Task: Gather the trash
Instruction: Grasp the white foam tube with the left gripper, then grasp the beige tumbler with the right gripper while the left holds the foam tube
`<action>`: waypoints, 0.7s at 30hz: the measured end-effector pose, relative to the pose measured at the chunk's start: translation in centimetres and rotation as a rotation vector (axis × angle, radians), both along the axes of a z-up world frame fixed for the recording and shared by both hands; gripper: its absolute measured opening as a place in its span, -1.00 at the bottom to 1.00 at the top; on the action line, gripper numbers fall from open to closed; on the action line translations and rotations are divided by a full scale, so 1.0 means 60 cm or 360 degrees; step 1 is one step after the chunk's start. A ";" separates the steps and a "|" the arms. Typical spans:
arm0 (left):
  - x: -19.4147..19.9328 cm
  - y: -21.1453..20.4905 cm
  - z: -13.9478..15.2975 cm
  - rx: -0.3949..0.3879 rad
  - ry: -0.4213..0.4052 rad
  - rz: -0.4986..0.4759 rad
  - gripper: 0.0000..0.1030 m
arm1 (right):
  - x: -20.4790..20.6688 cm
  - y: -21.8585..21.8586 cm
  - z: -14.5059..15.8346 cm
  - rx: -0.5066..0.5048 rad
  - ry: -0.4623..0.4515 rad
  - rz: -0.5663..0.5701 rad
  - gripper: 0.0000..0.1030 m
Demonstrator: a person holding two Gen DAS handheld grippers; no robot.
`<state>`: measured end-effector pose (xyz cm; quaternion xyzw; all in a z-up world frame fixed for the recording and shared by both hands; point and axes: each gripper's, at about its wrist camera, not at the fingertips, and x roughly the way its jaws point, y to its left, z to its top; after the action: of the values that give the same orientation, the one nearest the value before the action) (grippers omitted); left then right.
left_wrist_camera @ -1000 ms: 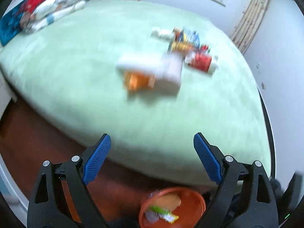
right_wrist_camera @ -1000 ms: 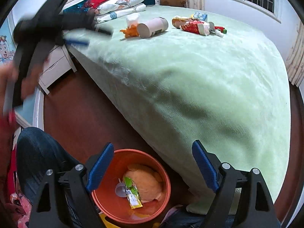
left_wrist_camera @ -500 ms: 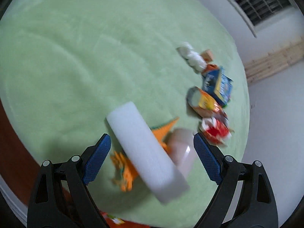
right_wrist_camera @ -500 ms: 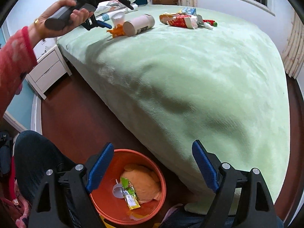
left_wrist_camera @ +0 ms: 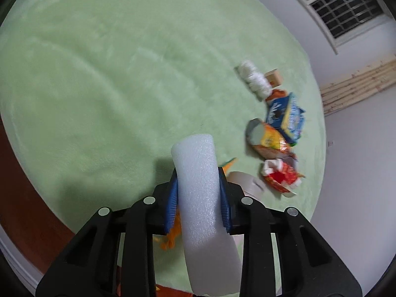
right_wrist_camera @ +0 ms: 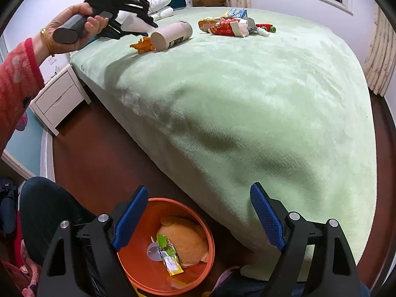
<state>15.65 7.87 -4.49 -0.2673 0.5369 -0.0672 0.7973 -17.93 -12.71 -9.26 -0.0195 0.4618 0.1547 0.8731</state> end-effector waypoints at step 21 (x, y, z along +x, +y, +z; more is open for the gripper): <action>-0.342 0.011 0.023 0.0339 -0.0372 -0.0150 -0.45 | 0.343 0.109 0.117 0.0390 0.0018 -0.0180 0.62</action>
<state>-4.86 8.51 -3.09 -0.1461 0.4566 -0.0780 0.8741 2.64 -6.16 -2.25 0.1144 0.4448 0.1606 0.8737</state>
